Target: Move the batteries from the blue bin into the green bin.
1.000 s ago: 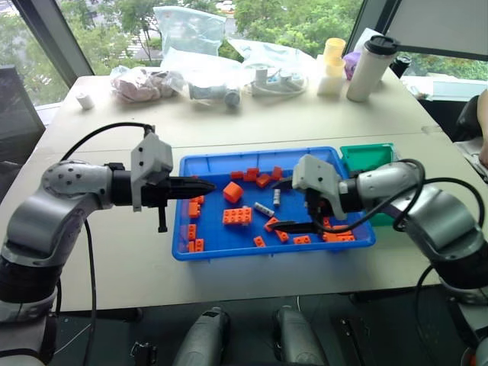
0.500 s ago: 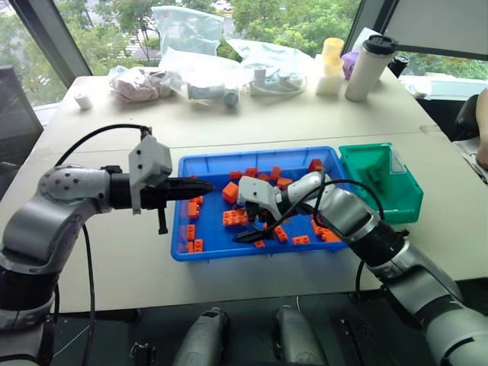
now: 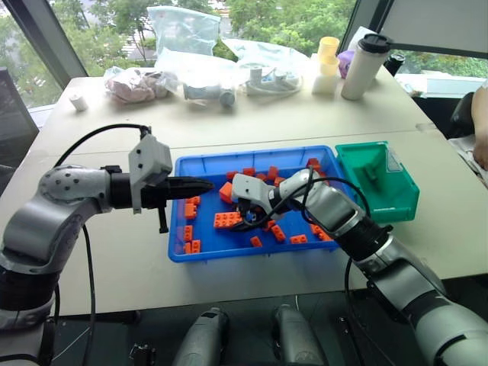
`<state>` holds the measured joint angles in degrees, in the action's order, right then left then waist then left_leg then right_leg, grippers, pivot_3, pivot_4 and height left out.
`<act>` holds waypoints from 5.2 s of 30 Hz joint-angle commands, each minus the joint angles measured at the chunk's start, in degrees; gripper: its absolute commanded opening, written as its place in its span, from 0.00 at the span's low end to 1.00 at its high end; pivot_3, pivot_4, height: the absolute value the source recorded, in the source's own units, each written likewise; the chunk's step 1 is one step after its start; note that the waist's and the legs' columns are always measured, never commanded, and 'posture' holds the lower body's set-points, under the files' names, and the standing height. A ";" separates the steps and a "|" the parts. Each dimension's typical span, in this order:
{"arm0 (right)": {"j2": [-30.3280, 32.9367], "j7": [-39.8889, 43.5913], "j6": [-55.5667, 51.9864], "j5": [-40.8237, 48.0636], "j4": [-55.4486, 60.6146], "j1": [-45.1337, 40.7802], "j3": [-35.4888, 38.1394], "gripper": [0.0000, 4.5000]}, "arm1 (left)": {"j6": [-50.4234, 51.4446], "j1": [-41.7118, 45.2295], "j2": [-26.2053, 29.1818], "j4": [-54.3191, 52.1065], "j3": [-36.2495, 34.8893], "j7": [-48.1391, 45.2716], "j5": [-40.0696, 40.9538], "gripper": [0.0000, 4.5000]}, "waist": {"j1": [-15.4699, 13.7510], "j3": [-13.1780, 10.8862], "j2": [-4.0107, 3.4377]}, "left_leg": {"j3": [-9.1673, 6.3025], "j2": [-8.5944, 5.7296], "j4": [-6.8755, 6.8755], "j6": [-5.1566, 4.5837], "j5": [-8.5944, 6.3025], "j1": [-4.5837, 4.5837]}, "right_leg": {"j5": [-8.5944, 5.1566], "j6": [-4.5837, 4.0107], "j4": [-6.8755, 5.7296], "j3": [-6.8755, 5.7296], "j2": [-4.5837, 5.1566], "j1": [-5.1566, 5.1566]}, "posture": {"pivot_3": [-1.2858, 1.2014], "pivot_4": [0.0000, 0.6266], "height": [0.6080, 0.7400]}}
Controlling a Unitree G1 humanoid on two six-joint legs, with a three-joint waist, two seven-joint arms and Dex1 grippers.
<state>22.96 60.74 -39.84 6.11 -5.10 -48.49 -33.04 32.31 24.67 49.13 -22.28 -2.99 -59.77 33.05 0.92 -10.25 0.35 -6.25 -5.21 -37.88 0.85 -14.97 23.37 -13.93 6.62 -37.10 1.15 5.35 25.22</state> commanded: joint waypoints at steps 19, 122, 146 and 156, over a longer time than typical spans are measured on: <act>8.88 2.10 4.52 -3.11 6.69 -3.98 9.10 0.50 | -2.61 0.86 -0.76 -0.16 0.05 -0.07 -1.25 0.00 | -0.14 0.00 0.00 | 0.00 -0.02 0.01 -0.02 -0.01 0.02 | 0.00 0.00 -0.02 0.00 0.01 0.02 | 0.52 0.24 1.00; 14.04 -21.39 -22.56 11.03 24.89 11.35 20.51 0.99 | -4.67 4.37 -5.53 2.24 4.01 -1.55 -4.50 0.00 | -0.48 0.00 -0.04 | 0.05 -0.03 -0.08 -0.23 -0.13 0.02 | 0.00 0.00 0.06 0.01 0.11 -0.10 | 0.52 0.24 1.00; 1.30 -30.36 -23.10 6.42 11.60 9.16 14.36 0.24 | -5.13 3.78 -5.07 2.39 3.99 -0.53 -5.12 0.00 | -0.15 0.00 -0.04 | 0.04 -0.03 -0.04 -0.21 -0.12 0.00 | 0.00 0.00 0.02 0.02 0.03 -0.07 | 0.52 0.24 1.00; 8.46 -30.94 -25.09 7.45 18.51 4.12 28.10 0.01 | -4.23 3.39 -4.88 1.71 3.73 -0.51 -4.17 0.00 | -0.31 -0.01 -0.05 | 0.04 -0.05 -0.04 -0.21 -0.12 0.03 | 0.00 0.00 0.01 0.03 0.05 -0.04 | 0.52 0.24 1.00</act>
<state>29.20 30.66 -64.73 13.02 10.42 -40.61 -12.38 28.19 27.77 43.75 -18.66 2.52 -60.42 28.04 0.61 -10.25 0.30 -6.21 -5.27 -37.93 0.64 -15.09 23.40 -13.92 6.63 -37.08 1.18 5.40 25.17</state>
